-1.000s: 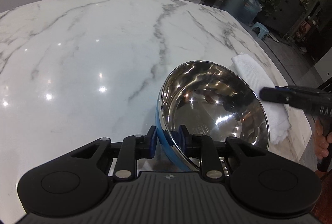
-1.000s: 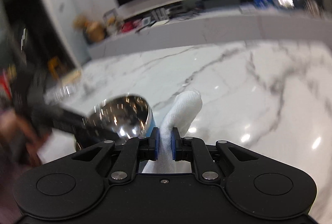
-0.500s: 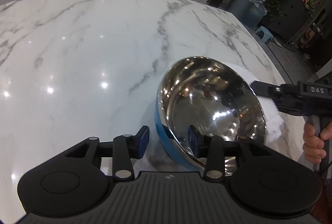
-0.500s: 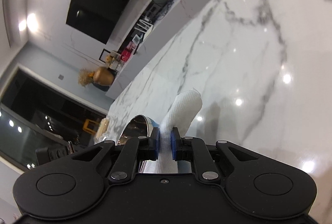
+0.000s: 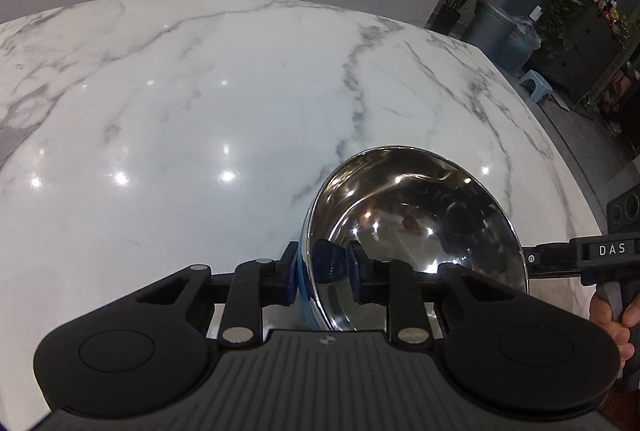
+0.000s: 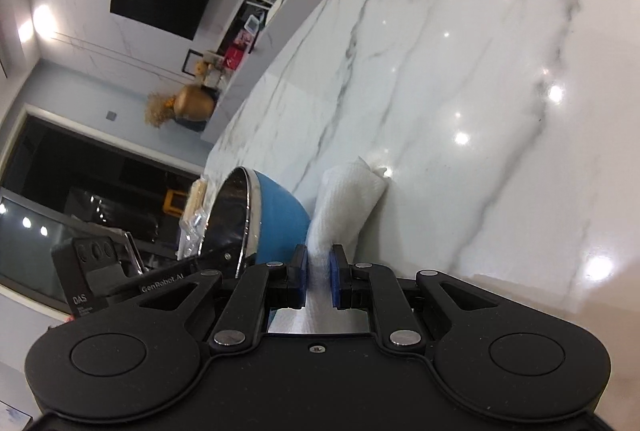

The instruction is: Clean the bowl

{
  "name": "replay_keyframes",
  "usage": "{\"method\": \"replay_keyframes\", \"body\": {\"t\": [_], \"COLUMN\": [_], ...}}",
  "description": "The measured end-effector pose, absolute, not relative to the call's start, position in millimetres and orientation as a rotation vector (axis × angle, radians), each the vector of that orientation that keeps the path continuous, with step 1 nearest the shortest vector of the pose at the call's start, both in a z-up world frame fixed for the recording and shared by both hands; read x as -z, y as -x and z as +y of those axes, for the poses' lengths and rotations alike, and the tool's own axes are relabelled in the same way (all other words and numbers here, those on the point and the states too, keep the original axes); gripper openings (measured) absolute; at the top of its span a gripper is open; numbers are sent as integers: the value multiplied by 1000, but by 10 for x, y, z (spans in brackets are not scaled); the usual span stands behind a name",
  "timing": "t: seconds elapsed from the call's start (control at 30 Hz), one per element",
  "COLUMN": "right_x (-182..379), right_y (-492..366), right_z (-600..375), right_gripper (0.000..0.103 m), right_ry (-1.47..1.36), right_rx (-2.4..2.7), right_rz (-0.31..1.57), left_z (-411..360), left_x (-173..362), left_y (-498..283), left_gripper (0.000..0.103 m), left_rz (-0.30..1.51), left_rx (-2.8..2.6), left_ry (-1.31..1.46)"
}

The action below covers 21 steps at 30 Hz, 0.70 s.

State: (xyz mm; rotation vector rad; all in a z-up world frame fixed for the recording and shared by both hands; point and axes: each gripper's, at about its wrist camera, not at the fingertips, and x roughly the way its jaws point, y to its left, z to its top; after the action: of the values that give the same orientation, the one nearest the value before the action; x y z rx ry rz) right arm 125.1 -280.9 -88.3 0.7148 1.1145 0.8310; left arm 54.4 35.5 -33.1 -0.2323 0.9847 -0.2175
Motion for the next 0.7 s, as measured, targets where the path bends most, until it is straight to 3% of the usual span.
{"method": "replay_keyframes", "body": {"t": [0.33, 0.6, 0.7], "right_x": [785, 846, 869], "right_y": [-1213, -1252, -1261], "right_z": [-3106, -3062, -3040], "right_gripper": [11, 11, 11], "right_ry": [-891, -891, -865], "right_rx": [-848, -836, -820], "right_rz": [961, 1010, 1041], "left_z": [316, 279, 296], "left_x": [336, 346, 358], "left_y": [-571, -573, -565], "left_gripper": [22, 23, 28], "left_rz": [981, 985, 1008], "left_rx": [253, 271, 252], "left_ry": [222, 230, 264]}}
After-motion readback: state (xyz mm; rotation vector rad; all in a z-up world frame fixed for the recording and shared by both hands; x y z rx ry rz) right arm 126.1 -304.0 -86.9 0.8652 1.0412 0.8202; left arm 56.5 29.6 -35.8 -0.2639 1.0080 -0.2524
